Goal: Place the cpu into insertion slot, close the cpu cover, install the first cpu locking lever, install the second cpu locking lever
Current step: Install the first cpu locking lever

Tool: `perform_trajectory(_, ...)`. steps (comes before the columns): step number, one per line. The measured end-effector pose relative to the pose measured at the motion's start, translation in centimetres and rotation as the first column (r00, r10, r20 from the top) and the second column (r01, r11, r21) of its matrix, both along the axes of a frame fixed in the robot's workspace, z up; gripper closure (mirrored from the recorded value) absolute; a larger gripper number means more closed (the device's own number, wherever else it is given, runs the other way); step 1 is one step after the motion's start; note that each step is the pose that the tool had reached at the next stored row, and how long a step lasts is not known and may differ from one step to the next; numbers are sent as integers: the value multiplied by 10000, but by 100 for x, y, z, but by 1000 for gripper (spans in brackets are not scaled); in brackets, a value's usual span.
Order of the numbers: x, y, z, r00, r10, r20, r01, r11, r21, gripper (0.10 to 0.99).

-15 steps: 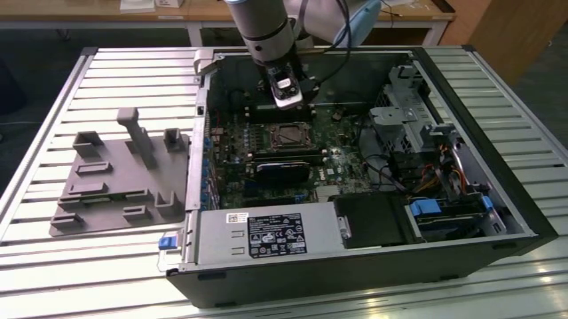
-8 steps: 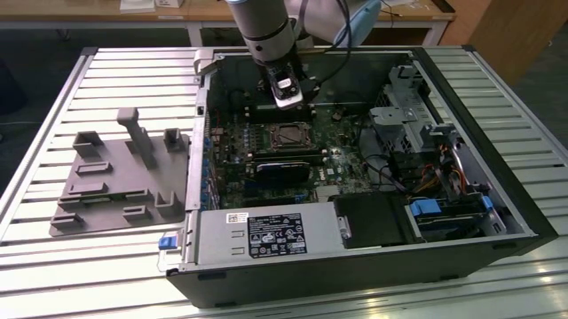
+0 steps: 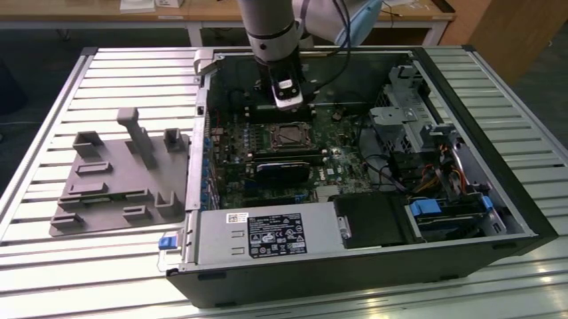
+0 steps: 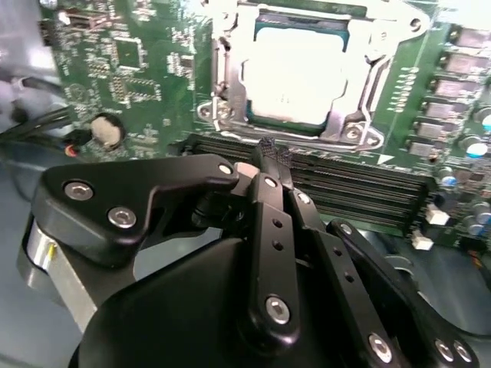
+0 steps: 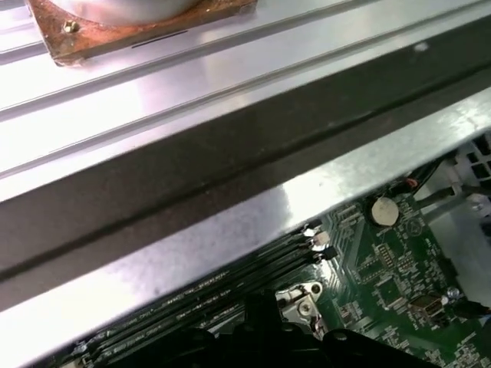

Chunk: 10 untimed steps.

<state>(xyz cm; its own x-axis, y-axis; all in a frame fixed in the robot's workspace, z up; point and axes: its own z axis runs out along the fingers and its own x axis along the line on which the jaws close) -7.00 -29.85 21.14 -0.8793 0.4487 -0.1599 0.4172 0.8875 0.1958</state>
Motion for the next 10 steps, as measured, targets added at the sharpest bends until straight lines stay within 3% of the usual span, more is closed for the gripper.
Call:
perform_trajectory(2, 12, -3, 0, 9999, -3, -163, 2, 9999, -107, 984)
perform_trajectory(5, 26, -11, 0, 9994, -10, -344, 0, 9996, -288, 984)
perform_trajectory(7, 33, -21, -1, 9991, -16, -434, -2, 9992, -406, 984)
perform_trajectory(10, 35, -58, 0, 9987, -22, -502, -2, 9988, -493, 984)
